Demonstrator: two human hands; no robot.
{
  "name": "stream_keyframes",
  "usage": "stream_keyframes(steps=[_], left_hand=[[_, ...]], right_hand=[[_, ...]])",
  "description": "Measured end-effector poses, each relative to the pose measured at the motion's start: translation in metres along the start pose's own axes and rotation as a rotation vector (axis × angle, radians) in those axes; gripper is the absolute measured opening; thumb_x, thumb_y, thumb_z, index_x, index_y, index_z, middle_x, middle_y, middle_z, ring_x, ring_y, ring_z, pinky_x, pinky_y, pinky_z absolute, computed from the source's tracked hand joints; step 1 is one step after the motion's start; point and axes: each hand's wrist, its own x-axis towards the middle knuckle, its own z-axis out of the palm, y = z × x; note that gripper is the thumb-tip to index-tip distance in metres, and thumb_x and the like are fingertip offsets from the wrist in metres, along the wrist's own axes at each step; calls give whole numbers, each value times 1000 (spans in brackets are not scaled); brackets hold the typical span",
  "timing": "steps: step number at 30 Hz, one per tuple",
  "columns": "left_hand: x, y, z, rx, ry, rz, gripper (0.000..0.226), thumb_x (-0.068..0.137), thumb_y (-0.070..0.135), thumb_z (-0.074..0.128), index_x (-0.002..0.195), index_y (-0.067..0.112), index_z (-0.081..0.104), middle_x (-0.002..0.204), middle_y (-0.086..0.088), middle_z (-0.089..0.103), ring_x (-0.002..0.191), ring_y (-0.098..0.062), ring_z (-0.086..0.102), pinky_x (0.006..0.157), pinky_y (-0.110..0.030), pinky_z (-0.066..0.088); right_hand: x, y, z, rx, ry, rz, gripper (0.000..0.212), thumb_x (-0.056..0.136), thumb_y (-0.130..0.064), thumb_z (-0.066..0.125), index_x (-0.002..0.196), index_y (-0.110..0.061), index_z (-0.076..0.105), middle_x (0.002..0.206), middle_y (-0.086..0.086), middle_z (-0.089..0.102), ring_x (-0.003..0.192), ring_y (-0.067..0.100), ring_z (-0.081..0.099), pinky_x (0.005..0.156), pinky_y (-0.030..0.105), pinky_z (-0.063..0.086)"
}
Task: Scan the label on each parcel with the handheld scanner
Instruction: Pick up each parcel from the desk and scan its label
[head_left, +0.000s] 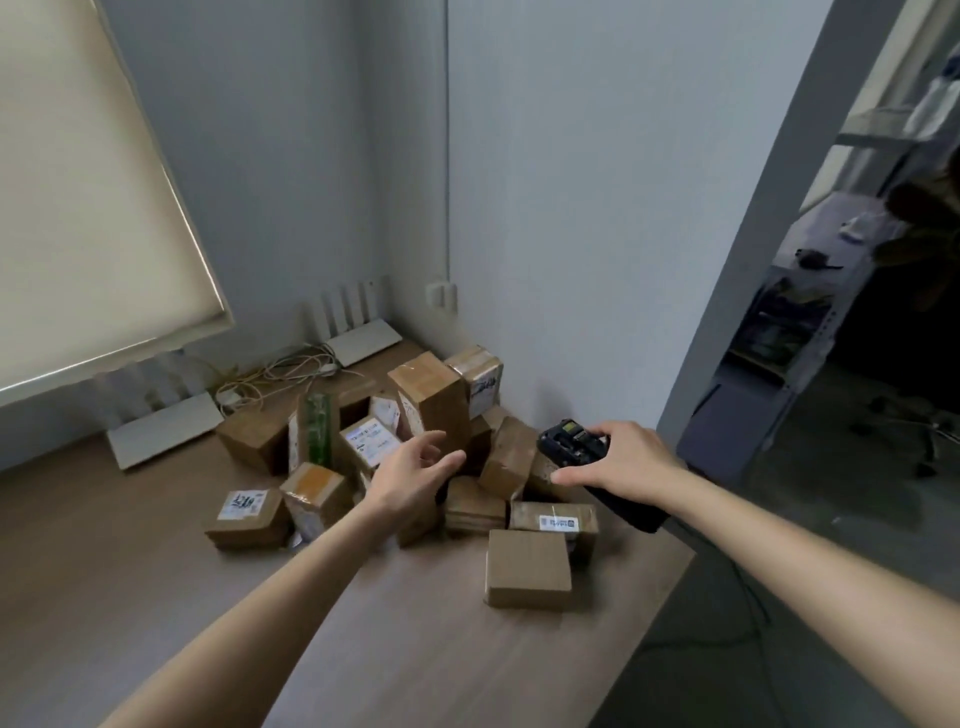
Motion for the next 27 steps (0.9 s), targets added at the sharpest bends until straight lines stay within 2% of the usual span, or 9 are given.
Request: stream_keyframes(steps=[4,7,13,18,21,23,27], left_hand=[[30,-21,43,14,-24,-101,60,94,51,63,145,23,50,128,-2,63,113,-16,62,98,-37,54],[46,-39,76,15,-22,-180,61,94,52,63,145,22,50,128,-2,64,116,-19,61,102,-43,52],[64,-91,152,36,-92,-304,63,92,52,65,145,21,51,128,-1,67,115,-17,63,100,-39,53],[68,-133,205,96,-142,-407,68,95,50,61,153,22,39,152,-6,47,136,-25,48,109,-39,44],[68,-152,224,28,-200,-499,76,96,47,62,158,25,26,158,-8,39,141,-28,43,113,-41,40],[68,-158,233,-47,-235,-540,78,96,42,64,160,24,21,156,-9,40,137,-28,46,112,-41,40],[63,-158,240,-148,-228,-536,66,98,33,62,155,19,32,141,-6,51,115,-19,52,99,-35,47]], right_hand=[[46,38,20,-11,-75,27,74,64,-69,87,123,-30,68,117,-1,71,107,22,65,91,39,56],[77,64,37,-11,-131,27,76,62,-72,85,124,-33,68,117,-3,71,108,22,65,92,40,57],[119,116,103,0,-259,87,74,62,-68,88,122,-28,68,119,0,70,108,22,65,90,36,56],[132,150,175,12,-366,175,83,62,-69,87,128,-24,65,129,3,66,120,23,62,93,33,53],[134,162,209,42,-334,225,88,60,-70,87,130,-22,63,131,4,65,121,25,61,90,32,52],[135,167,222,86,-297,251,85,61,-67,88,128,-21,63,129,3,67,118,26,63,87,31,52],[137,170,228,203,-278,255,85,64,-62,90,132,-19,62,129,0,68,116,22,64,89,29,50]])
